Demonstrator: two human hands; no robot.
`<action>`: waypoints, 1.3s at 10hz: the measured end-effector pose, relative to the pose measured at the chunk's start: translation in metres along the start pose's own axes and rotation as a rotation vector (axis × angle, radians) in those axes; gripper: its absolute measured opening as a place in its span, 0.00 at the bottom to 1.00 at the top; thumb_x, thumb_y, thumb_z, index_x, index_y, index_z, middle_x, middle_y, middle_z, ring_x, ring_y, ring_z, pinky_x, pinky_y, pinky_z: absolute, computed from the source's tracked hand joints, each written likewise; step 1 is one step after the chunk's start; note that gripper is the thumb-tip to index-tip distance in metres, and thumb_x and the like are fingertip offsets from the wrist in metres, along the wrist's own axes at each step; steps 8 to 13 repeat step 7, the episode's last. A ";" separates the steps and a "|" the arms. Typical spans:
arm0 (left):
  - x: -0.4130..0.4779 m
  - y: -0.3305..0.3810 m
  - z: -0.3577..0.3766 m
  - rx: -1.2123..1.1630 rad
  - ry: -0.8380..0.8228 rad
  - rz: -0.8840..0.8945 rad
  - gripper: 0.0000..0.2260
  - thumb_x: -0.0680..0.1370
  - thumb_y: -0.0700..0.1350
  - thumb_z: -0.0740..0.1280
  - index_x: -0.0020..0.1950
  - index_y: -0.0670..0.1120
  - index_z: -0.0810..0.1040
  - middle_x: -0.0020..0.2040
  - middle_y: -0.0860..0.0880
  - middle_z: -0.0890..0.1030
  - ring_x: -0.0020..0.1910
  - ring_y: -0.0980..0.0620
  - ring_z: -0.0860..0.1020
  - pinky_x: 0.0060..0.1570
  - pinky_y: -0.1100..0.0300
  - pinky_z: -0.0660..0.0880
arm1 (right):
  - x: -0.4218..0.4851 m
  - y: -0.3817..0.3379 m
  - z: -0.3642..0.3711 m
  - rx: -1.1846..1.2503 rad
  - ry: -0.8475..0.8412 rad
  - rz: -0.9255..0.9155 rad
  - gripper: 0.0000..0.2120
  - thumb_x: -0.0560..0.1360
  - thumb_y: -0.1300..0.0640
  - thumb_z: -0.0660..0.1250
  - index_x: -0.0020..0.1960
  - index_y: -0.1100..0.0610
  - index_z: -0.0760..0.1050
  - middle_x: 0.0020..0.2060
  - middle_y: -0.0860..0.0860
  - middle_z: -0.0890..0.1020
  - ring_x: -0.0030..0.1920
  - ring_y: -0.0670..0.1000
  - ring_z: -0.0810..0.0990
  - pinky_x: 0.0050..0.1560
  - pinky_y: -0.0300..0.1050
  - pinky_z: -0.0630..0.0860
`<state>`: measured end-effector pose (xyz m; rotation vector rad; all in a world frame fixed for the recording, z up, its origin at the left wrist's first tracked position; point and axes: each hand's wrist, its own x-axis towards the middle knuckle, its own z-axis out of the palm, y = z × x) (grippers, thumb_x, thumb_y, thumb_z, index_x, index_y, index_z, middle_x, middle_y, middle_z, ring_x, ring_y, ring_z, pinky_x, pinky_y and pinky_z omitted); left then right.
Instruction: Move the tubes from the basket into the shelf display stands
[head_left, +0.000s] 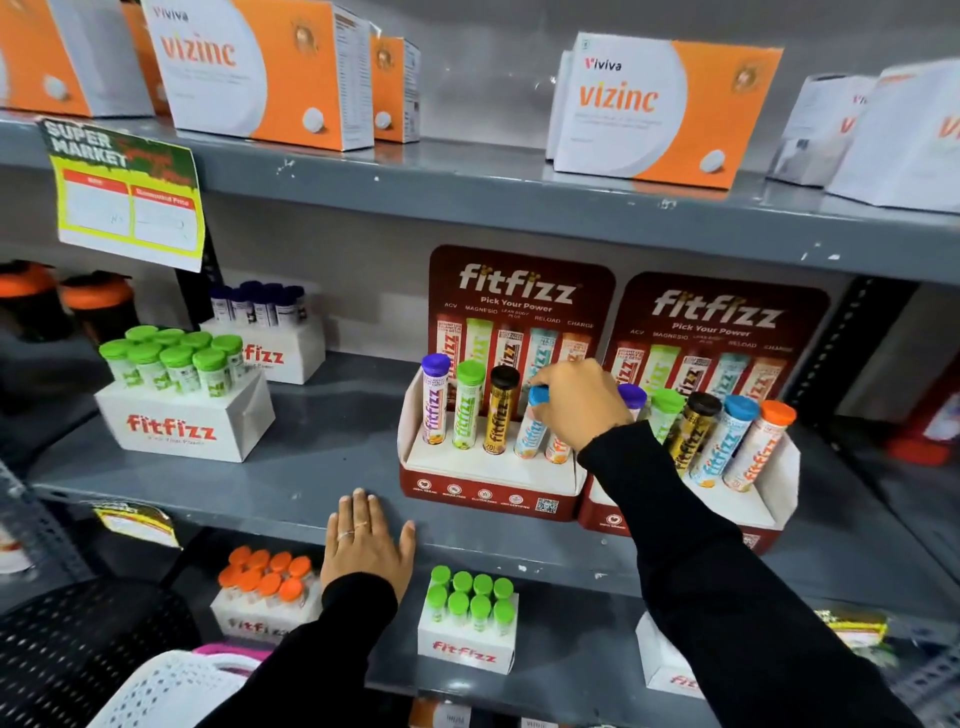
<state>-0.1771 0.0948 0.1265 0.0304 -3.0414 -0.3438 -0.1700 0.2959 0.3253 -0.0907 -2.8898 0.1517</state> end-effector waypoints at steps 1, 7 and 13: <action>-0.001 0.000 0.000 0.000 0.003 -0.011 0.40 0.71 0.63 0.32 0.75 0.39 0.49 0.77 0.42 0.51 0.76 0.45 0.48 0.74 0.53 0.43 | 0.012 0.000 0.004 -0.057 0.001 0.015 0.16 0.76 0.54 0.68 0.63 0.57 0.77 0.58 0.62 0.80 0.63 0.60 0.74 0.59 0.52 0.76; -0.010 0.017 -0.010 -0.128 0.254 0.157 0.35 0.78 0.59 0.37 0.69 0.32 0.63 0.70 0.33 0.65 0.70 0.36 0.63 0.73 0.56 0.41 | -0.130 -0.021 0.019 0.104 0.225 -0.533 0.11 0.71 0.54 0.69 0.53 0.49 0.81 0.51 0.47 0.85 0.48 0.50 0.83 0.46 0.40 0.81; -0.010 0.017 -0.010 -0.128 0.254 0.157 0.35 0.78 0.59 0.37 0.69 0.32 0.63 0.70 0.33 0.65 0.70 0.36 0.63 0.73 0.56 0.41 | -0.130 -0.021 0.019 0.104 0.225 -0.533 0.11 0.71 0.54 0.69 0.53 0.49 0.81 0.51 0.47 0.85 0.48 0.50 0.83 0.46 0.40 0.81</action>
